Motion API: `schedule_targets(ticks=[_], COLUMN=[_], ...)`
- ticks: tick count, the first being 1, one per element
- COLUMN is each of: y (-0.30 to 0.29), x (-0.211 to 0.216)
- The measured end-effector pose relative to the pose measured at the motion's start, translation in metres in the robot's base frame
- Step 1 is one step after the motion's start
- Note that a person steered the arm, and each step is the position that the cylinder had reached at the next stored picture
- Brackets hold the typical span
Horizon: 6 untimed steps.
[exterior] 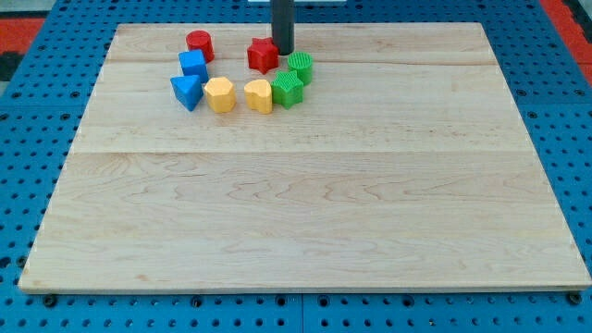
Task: Move the green circle along with green star down a bit
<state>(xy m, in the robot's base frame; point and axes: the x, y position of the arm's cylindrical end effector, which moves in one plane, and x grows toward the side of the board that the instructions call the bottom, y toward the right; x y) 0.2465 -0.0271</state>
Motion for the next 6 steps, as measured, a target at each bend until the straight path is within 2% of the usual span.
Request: schedule_targets(ticks=[2, 3, 4, 6], y=[-0.003, 0.038, 0.052, 0.052], x=[-0.033, -0.037, -0.039, -0.033])
